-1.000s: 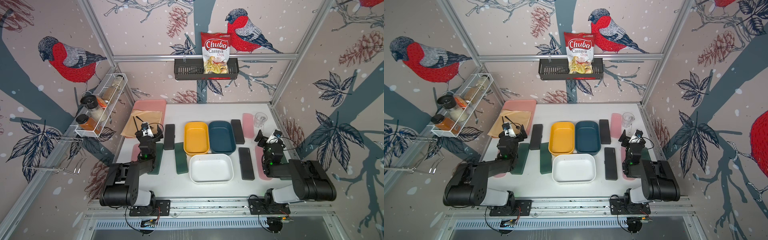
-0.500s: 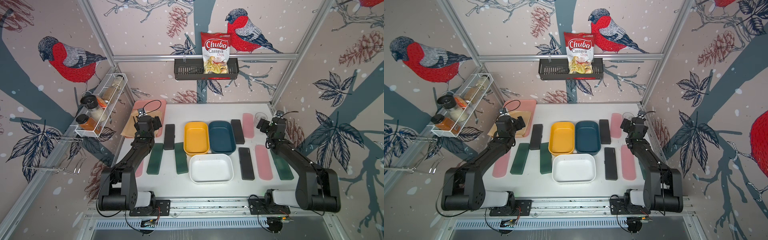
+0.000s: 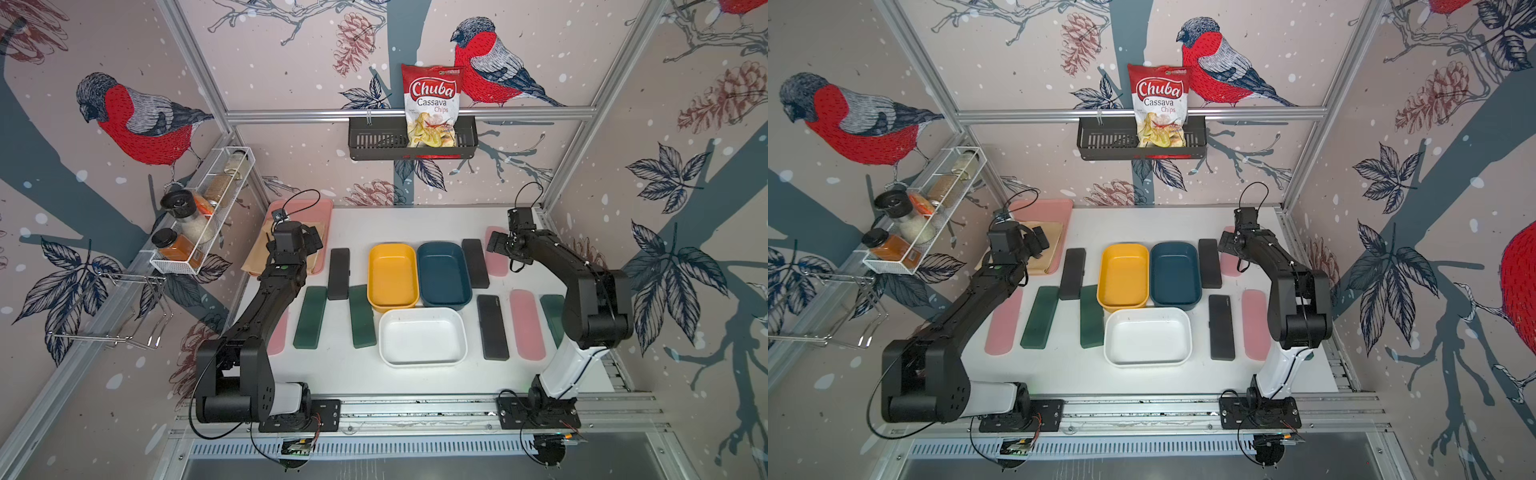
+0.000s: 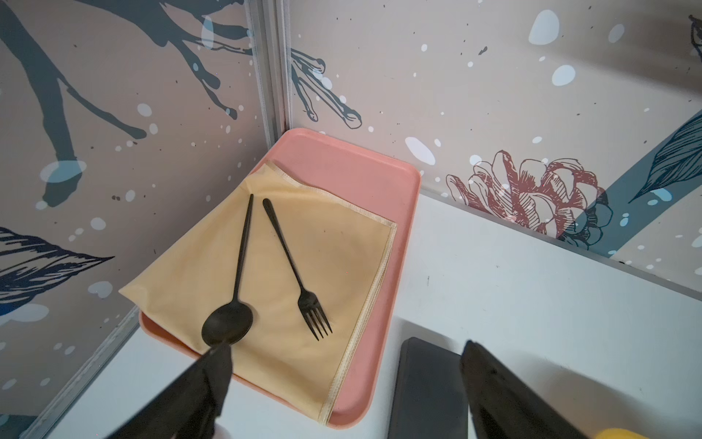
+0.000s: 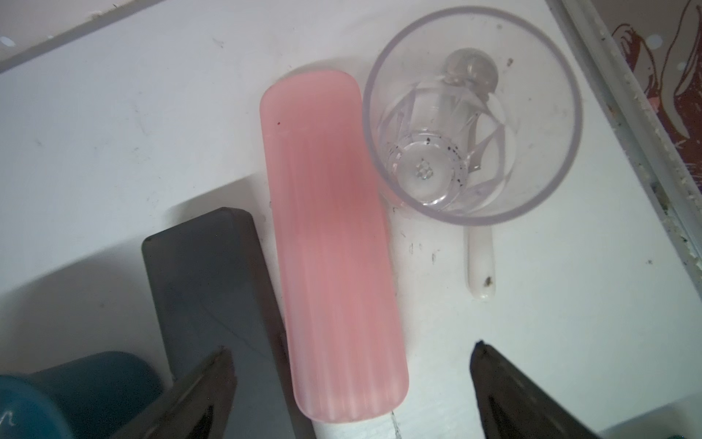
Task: Place the pencil cases by color into the storage box
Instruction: Pick up the pencil case from the center of the board.
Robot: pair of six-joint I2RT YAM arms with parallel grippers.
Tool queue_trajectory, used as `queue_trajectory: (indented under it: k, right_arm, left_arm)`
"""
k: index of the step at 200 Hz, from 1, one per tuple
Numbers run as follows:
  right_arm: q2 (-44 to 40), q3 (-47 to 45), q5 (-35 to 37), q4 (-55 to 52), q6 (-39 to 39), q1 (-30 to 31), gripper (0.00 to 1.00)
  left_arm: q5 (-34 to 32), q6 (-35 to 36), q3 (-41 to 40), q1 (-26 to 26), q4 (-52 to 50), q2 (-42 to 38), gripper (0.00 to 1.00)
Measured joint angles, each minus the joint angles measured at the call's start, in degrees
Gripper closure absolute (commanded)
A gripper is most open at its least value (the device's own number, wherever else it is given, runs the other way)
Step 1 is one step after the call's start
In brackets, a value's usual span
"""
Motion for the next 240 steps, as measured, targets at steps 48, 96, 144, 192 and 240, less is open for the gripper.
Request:
queue_trajectory:
  k: [48,96,144,192,240]
  right_arm:
    - [7.21,6.19,0.0,-3.8,-0.04,0.26,0.0]
    - [10.88,8.39,0.11,-5.01,-1.92,-0.52,0.0]
    - [12.35,8.63,0.0,-4.61,-4.9,-0.98,0.0]
    - [12.22,8.2,-0.7,-2.97,-6.8,-0.98,0.0]
    - [11.67,8.13,-2.56,-1.4,-8.13,-0.57,0.0]
  left_arm:
    - [-0.44,-0.42,0.85,0.0,-1.03,0.61,0.03]
    - [-0.46,-0.59,1.51,0.0,-2.38,2.1,0.03]
    - [-0.46,-0.83,1.95,0.0,-2.64,3.43,0.03]
    - [-0.46,-0.85,1.97,0.0,-2.99,3.52,0.03]
    - [-0.44,-0.98,2.03,0.0,-2.99,3.52,0.03]
